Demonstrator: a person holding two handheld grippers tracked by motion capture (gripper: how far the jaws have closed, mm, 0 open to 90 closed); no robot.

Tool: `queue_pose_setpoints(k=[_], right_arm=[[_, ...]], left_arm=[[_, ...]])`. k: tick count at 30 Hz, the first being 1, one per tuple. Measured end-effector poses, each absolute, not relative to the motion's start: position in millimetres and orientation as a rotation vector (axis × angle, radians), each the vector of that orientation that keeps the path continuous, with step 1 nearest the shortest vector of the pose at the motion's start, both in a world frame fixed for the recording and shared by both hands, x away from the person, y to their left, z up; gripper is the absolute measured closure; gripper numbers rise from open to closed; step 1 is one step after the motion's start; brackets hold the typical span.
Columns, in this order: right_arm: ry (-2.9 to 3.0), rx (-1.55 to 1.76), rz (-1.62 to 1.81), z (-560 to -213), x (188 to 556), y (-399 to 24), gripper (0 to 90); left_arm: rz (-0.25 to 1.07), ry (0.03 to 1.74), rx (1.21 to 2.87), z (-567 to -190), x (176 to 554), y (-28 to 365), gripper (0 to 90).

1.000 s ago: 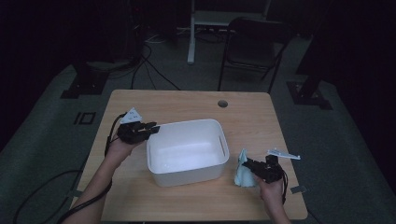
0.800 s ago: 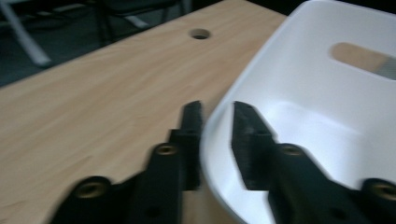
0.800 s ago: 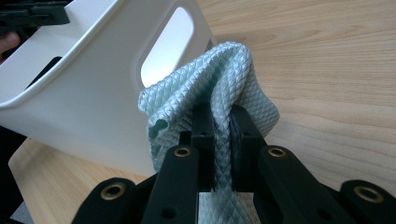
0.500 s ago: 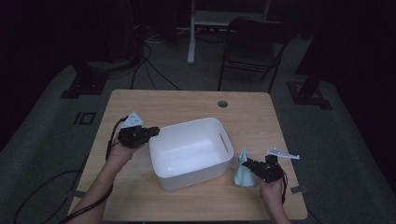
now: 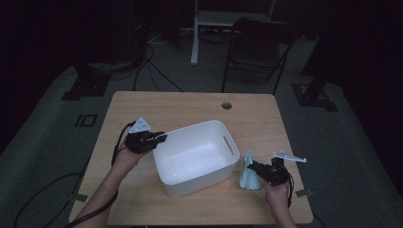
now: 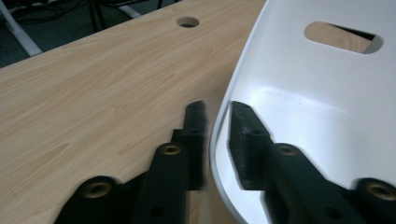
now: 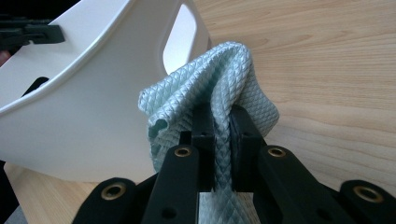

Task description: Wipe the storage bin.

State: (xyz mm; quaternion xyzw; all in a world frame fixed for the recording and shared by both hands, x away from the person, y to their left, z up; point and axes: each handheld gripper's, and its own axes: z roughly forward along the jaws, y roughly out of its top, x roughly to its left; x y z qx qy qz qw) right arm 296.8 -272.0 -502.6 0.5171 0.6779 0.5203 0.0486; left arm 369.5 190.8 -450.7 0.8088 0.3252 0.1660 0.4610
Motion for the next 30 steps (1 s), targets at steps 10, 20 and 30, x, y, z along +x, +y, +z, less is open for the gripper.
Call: queue_pose_setpoints(k=[10,20,30], right_arm=[[2.068,1.579,1.582,-504,299,-272,82.7],[2.071,1.579,1.586,-503,300,-269,82.7],[2.076,1.555,1.592,-500,304,-265,82.7]], left_arm=[[0.520,0.911,1.937,-452,354,190,84.8],[0.521,0.987,1.860,-455,341,190,84.6],[0.588,0.967,1.874,-456,331,182,82.8]])
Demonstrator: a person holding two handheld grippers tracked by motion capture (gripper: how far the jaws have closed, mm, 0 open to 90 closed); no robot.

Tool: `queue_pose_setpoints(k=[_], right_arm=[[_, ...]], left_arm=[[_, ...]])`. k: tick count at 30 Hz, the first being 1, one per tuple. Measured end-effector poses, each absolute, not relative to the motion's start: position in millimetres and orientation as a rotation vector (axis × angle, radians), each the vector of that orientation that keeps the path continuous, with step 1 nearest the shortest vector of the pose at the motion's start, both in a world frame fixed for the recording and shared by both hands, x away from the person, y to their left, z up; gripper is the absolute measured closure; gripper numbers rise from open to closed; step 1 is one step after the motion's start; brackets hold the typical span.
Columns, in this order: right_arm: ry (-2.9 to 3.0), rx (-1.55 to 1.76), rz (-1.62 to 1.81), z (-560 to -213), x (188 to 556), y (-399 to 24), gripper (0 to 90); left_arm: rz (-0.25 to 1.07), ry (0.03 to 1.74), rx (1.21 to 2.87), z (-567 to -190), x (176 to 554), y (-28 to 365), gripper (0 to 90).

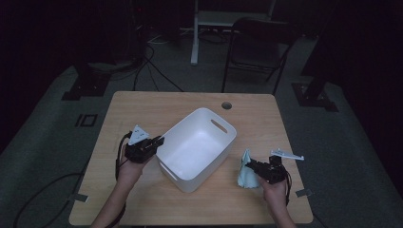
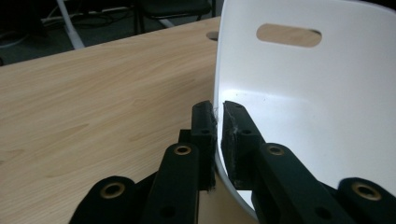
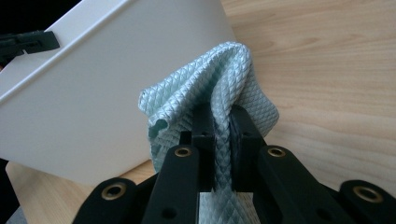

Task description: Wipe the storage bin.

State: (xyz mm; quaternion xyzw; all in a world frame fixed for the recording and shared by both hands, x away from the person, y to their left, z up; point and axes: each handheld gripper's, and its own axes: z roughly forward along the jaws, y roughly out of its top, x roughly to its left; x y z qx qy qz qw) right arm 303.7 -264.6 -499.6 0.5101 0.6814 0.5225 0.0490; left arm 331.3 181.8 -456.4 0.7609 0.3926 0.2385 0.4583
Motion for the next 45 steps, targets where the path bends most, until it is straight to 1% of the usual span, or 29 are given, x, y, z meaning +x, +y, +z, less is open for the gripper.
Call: queue_pose_setpoints(k=[1,2,4,8,16,19,24,32,45], right_arm=[[2.076,1.555,1.592,-500,304,-265,82.7],[2.073,1.552,1.598,-498,305,-264,82.8],[2.067,1.529,1.600,-492,309,-261,82.8],[2.023,1.496,1.621,-478,319,-258,82.8],[1.956,1.446,1.658,-457,341,-245,82.8],[1.961,1.450,1.658,-460,345,-238,82.8],[1.966,1.457,1.635,-467,346,-237,82.9],[1.978,1.483,1.614,-476,351,-235,83.2],[2.027,1.542,1.562,-496,358,-233,83.2]], left_arm=[[0.588,0.967,1.874,-456,331,182,82.8],[0.624,0.966,1.865,-458,329,179,82.8],[0.624,0.973,1.853,-459,329,179,82.8],[0.665,0.976,1.856,-459,328,176,84.1],[0.630,0.970,1.841,-460,331,178,84.4],[0.644,0.962,1.853,-459,331,175,84.4],[0.608,0.950,1.847,-460,332,175,84.3],[0.650,0.926,1.871,-459,329,171,84.2],[0.650,0.926,1.882,-459,330,170,84.0]])
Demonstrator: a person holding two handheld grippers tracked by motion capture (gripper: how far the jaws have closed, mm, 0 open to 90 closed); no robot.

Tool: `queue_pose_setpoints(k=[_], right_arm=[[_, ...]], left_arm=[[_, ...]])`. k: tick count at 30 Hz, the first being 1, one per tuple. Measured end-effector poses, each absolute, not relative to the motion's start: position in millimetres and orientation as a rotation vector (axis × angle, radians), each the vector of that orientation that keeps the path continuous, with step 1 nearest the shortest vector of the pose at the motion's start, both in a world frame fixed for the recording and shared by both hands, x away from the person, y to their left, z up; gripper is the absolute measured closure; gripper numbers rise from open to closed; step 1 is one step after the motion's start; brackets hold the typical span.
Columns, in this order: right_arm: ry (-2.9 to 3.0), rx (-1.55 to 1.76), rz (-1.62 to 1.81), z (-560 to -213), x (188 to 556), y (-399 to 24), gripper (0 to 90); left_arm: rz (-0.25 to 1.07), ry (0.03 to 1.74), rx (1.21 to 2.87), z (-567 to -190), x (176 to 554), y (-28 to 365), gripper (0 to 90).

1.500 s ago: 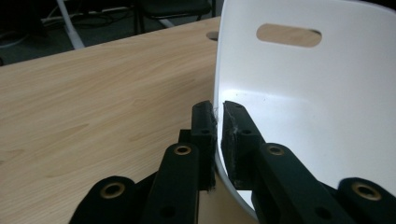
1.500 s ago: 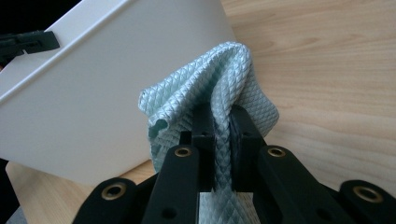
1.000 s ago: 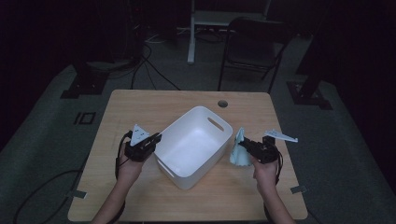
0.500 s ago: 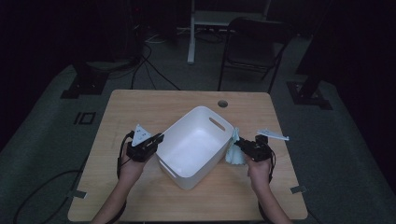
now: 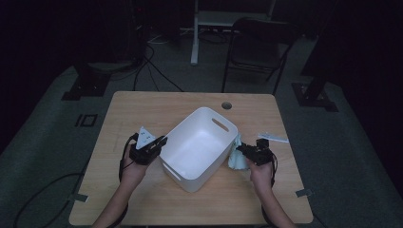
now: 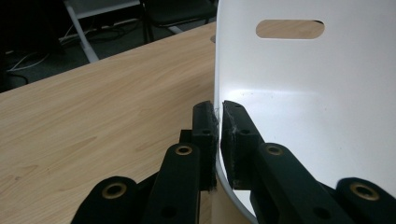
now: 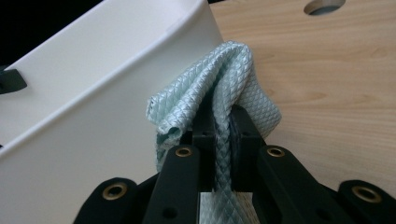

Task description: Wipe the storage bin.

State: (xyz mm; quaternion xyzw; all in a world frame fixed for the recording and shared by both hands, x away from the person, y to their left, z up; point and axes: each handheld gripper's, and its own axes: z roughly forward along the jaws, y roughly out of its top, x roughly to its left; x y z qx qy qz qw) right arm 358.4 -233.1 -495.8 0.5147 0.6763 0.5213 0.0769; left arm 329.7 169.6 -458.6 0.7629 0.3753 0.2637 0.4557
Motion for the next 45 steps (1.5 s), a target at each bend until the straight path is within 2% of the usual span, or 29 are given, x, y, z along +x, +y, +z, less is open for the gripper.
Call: queue_pose_setpoints(k=[23,30,39,45], right_arm=[[2.141,1.685,1.394,-546,374,-227,83.2],[2.123,1.653,1.462,-530,366,-226,83.1],[2.039,1.465,1.675,-479,341,-225,83.1],[2.027,1.456,1.669,-479,342,-225,82.9]], left_arm=[[0.636,0.928,1.876,-459,328,167,83.3],[0.627,0.919,1.880,-458,327,166,83.2],[0.615,0.912,1.881,-459,327,165,83.0],[0.618,0.904,1.884,-459,327,164,82.7]])
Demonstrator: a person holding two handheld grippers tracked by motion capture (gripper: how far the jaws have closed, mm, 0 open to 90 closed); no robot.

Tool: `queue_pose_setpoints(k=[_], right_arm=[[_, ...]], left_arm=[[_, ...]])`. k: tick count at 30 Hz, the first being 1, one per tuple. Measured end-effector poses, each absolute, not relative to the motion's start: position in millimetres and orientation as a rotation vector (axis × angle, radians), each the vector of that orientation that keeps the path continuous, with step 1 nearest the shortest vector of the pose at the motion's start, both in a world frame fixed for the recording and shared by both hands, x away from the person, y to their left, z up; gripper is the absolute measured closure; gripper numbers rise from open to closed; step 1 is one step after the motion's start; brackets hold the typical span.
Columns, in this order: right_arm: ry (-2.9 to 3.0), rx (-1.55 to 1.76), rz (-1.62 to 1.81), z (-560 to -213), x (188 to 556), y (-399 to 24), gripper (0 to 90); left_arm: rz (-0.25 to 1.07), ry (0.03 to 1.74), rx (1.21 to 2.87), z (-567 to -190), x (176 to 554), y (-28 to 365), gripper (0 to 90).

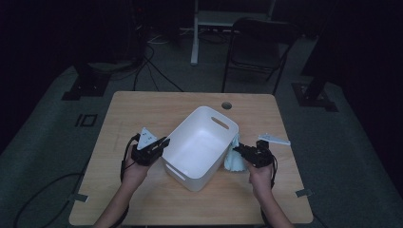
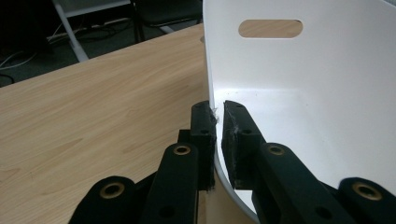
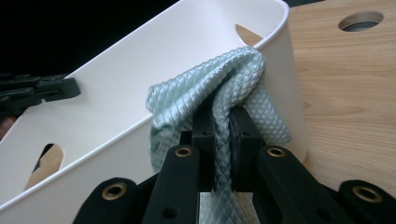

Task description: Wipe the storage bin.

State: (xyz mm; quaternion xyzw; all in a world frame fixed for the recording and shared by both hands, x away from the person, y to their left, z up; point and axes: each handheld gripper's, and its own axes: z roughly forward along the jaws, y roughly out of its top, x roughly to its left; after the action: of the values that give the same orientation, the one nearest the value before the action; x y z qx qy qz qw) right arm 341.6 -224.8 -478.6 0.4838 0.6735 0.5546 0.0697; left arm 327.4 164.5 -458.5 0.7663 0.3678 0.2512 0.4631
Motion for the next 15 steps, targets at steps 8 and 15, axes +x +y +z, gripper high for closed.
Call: queue_pose_setpoints(k=[8,15], right_arm=[[2.034,1.491,1.599,-488,347,-222,83.0],[2.061,1.543,1.542,-504,353,-220,83.0]], left_arm=[[0.634,0.893,1.902,-458,327,163,82.7],[0.620,0.893,1.898,-458,327,164,82.6]])
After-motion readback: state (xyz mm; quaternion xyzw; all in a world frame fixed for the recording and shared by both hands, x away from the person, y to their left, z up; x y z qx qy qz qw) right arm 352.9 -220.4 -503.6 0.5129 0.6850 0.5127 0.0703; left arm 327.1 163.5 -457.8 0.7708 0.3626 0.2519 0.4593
